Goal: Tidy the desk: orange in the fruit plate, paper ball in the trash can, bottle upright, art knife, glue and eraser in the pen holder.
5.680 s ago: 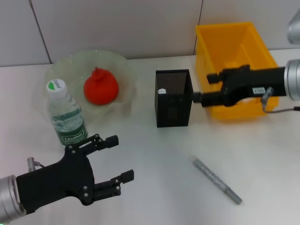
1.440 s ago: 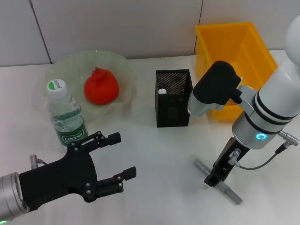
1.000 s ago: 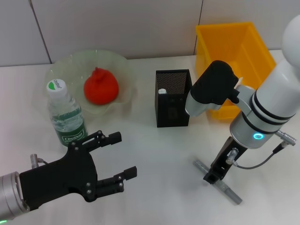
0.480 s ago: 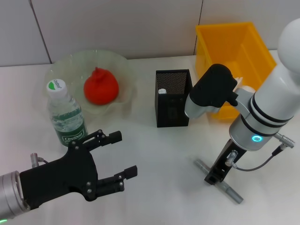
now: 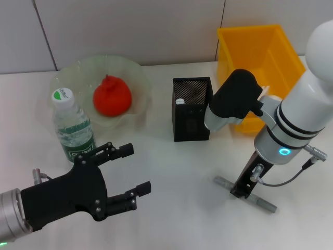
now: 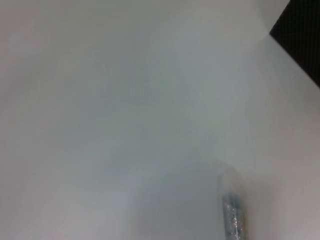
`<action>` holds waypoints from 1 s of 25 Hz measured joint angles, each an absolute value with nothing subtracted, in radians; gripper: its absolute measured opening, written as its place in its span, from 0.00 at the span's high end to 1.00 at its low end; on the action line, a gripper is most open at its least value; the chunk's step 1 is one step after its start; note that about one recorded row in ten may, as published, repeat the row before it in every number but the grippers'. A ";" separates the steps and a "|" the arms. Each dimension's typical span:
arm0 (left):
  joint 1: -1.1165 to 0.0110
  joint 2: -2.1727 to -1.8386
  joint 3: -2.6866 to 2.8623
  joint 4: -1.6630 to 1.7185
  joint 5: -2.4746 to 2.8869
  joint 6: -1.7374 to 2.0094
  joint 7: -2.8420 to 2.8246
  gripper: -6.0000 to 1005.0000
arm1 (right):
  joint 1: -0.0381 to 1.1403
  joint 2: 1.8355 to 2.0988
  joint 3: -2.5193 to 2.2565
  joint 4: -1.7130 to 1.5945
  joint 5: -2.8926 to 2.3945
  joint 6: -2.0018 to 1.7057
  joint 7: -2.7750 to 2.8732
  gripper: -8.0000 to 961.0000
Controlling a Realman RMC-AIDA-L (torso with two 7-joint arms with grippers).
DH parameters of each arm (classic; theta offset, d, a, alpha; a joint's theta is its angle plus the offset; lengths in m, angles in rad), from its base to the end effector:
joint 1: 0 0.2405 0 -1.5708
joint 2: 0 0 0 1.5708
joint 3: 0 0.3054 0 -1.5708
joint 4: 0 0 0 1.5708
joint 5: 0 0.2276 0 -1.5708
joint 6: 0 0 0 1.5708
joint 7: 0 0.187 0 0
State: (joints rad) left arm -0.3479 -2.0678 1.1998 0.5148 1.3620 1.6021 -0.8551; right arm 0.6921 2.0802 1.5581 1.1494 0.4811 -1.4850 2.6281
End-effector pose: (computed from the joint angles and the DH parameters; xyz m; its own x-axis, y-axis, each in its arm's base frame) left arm -0.2749 0.3119 -0.0923 0.7238 -0.0173 0.6898 0.1954 -0.9536 -0.2291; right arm 0.2424 0.4005 -0.1075 0.6749 -0.6183 0.4026 -0.4588 -0.7790 -0.4274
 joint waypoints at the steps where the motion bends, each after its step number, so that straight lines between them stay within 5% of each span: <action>1: -0.348 -2.068 1.198 0.514 1.362 1.603 -0.855 0.20 | 0.692 2.080 1.558 1.154 0.479 -1.485 2.630 0.83; 25: -0.349 -2.068 1.196 0.509 1.362 1.606 -0.853 0.20 | 0.546 2.081 1.569 1.709 0.400 -1.611 2.678 0.85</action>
State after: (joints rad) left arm -0.3492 -2.0677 1.1965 0.5092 1.3623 1.6064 -0.8528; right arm 0.5456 2.0808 1.5692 1.7088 0.4001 -1.6106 2.6779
